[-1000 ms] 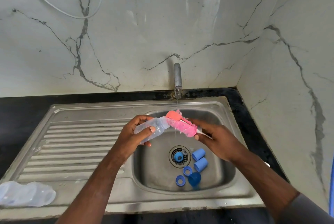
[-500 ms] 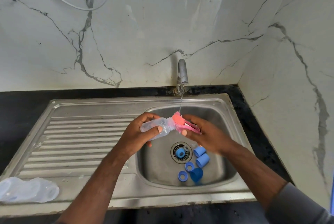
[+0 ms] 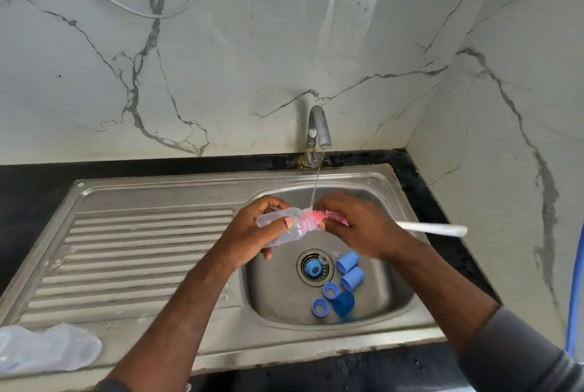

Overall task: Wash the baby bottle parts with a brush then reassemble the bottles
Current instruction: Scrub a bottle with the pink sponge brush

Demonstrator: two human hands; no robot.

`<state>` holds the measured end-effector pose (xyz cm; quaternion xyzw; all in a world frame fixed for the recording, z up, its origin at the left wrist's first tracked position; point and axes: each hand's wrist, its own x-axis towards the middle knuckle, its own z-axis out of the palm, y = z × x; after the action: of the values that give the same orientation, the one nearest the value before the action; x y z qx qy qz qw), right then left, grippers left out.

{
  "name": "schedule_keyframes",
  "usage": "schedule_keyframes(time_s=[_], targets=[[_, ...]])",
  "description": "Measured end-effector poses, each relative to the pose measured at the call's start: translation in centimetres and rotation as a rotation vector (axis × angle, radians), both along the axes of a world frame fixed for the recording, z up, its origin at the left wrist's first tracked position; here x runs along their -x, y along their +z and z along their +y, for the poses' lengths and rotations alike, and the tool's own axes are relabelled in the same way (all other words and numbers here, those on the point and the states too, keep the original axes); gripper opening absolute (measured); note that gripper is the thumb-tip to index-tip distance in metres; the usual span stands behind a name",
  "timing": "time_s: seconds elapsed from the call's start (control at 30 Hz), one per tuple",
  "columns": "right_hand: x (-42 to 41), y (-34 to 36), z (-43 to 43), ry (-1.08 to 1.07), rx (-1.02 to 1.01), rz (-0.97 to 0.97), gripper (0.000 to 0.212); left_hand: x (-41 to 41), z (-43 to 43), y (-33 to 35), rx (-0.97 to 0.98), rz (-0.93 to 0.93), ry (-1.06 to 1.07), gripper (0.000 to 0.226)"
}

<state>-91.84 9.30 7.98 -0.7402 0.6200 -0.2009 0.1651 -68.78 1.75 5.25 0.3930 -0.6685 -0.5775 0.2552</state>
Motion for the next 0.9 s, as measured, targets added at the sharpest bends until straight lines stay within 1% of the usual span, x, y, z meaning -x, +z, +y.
schedule_keyframes(time_s=[0.07,0.13,0.2,0.23,0.33,0.43,0.53,0.6,0.7,0.77,0.83,0.87,0.9], targets=[[-0.7,0.1,-0.1,-0.075,-0.065,-0.073,0.02,0.0,-0.5,0.2,0.004,-0.009,-0.045,0.031],[-1.0,0.1,-0.1,-0.059,-0.109,-0.042,0.023,-0.2,-0.9,0.1,0.026,-0.026,-0.089,0.032],[-1.0,0.5,0.1,-0.024,-0.155,-0.025,0.025,-0.4,-1.2,-0.2,0.014,-0.001,-0.06,0.034],[-1.0,0.7,0.1,-0.017,-0.155,-0.022,0.027,-0.5,-1.3,-0.4,-0.008,0.017,-0.018,0.037],[-0.6,1.1,0.0,-0.023,-0.072,0.013,0.029,-0.8,-1.6,-1.2,-0.067,0.063,0.08,0.05],[-0.9,1.3,0.1,-0.063,-0.087,-0.076,0.04,-0.9,-1.8,-1.4,-0.086,0.093,0.061,0.061],[-1.8,1.9,0.2,-0.121,-0.092,-0.085,0.051,-0.4,-1.5,-0.9,-0.091,0.102,-0.006,0.06],[-2.3,2.1,0.3,-0.156,-0.064,-0.108,0.051,-0.2,-1.3,-0.8,-0.129,0.148,-0.015,0.06],[-2.2,2.3,0.5,-0.193,-0.076,-0.148,0.048,-0.1,-1.7,-0.5,-0.148,0.176,-0.01,0.051],[-1.5,1.9,0.9,-0.209,-0.124,-0.103,0.042,-0.1,-2.2,-0.5,-0.14,0.197,0.01,0.048],[-0.4,1.2,1.6,-0.25,-0.151,0.019,0.044,-0.1,-2.5,-0.7,-0.153,0.215,0.06,0.051],[0.4,0.8,2.1,-0.282,-0.175,0.051,0.045,0.0,-2.6,-0.8,-0.161,0.225,0.089,0.053],[1.1,0.2,2.6,-0.305,-0.2,0.049,0.042,0.0,-2.6,-1.0,-0.163,0.237,0.121,0.055]])
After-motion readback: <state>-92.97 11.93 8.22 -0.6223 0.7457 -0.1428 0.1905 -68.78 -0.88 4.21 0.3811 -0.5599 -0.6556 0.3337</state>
